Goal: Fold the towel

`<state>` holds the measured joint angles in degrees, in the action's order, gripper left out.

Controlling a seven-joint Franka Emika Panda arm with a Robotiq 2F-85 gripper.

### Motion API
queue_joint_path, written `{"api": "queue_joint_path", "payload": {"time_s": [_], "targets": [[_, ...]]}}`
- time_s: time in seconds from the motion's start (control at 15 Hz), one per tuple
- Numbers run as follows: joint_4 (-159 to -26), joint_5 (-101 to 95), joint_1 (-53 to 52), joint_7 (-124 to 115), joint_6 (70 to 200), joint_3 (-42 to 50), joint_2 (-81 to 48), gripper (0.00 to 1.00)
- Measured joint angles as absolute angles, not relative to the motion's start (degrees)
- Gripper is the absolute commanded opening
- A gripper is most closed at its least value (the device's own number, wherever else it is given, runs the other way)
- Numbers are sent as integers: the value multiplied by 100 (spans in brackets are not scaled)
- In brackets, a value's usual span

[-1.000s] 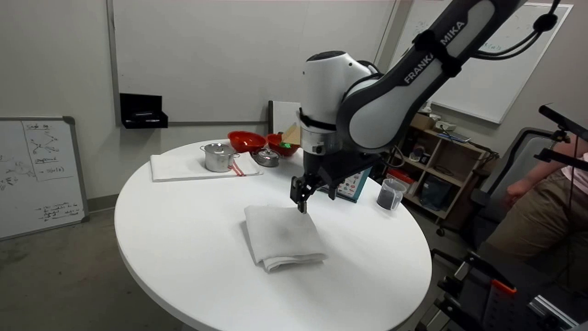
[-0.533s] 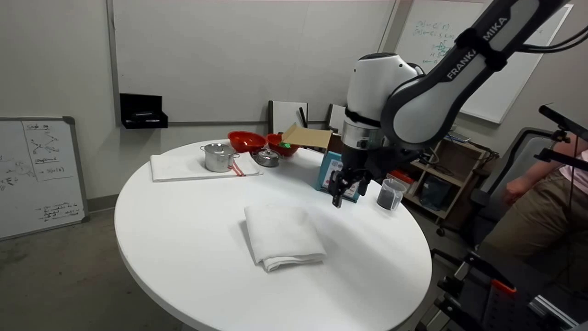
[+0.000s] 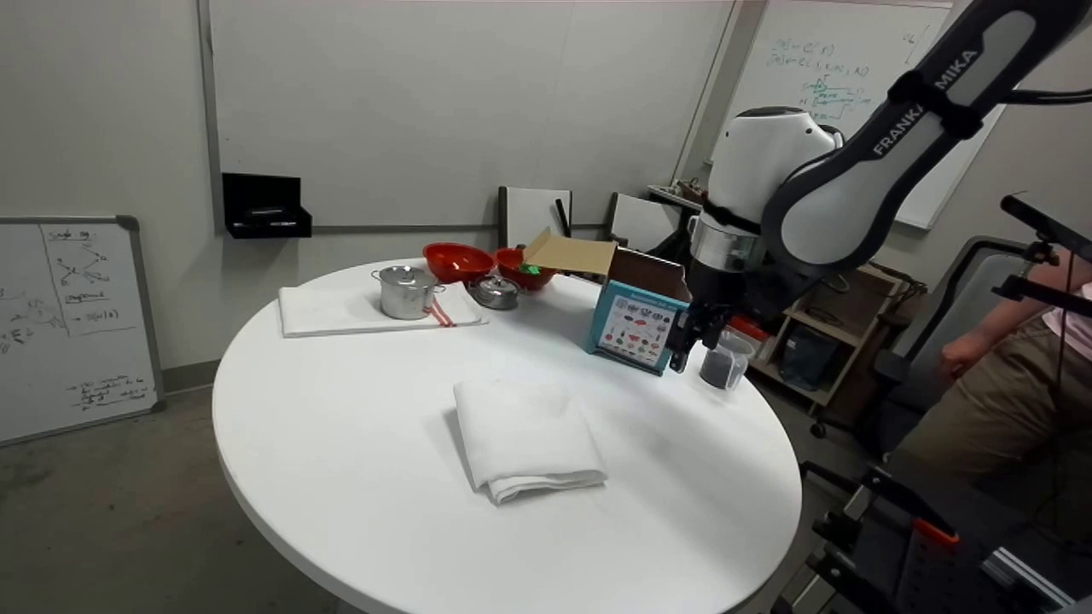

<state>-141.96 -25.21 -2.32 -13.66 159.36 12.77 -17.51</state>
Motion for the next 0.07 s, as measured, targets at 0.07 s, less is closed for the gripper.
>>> {"api": "queue_joint_path", "payload": {"time_s": [0.07], "targets": [[-14215,-2521,-187,-1274,15957,1277,-1745,100]]}}
